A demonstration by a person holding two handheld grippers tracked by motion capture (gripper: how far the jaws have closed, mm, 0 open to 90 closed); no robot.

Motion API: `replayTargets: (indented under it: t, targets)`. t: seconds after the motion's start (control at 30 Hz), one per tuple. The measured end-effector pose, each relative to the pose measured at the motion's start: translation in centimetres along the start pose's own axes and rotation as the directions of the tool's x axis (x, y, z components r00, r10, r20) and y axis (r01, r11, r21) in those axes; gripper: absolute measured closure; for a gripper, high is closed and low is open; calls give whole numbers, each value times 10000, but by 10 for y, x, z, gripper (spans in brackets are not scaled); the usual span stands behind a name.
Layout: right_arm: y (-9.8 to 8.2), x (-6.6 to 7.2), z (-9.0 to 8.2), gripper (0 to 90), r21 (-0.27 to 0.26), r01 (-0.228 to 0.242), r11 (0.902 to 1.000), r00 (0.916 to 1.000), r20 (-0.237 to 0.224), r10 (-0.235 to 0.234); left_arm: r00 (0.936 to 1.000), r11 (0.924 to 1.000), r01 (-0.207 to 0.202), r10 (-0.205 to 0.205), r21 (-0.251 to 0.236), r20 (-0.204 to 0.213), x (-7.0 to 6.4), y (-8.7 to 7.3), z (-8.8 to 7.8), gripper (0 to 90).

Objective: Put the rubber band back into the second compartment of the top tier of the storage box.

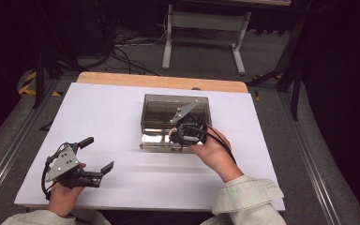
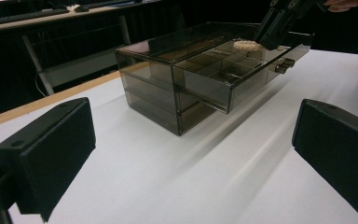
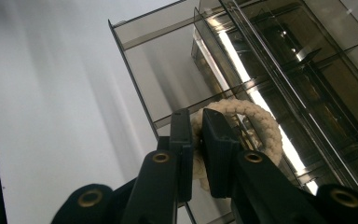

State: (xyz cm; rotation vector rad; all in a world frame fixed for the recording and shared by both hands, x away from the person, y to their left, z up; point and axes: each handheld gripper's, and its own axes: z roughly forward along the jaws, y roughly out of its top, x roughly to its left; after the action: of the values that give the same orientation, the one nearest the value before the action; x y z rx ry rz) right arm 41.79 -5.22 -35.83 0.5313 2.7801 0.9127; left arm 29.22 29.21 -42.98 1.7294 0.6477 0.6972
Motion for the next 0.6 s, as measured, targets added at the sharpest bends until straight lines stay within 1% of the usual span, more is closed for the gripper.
replayTargets:
  t: [0.1, 0.13, 0.43, 0.6]
  targets:
    - [0, -1, 1, 831, 43, -33, 10000, 10000, -56, 33, 10000, 10000, 36, -36, 4, 29, 0, 0, 0, 4]
    - [0, -1, 2, 830, 63, -60, 10000, 10000, -65, 60, 9999, 9999, 115, -115, -9, 44, -1, 0, 0, 4]
    - [0, -3, 5, 828, 131, -187, 9997, 9997, -182, 190, 9999, 9999, 120, -120, -14, 42, -1, 0, 0, 4]
    - [0, -4, 6, 821, 148, -179, 9997, 9997, -143, 181, 9999, 9999, 109, -109, -37, 24, -1, 0, 0, 4]
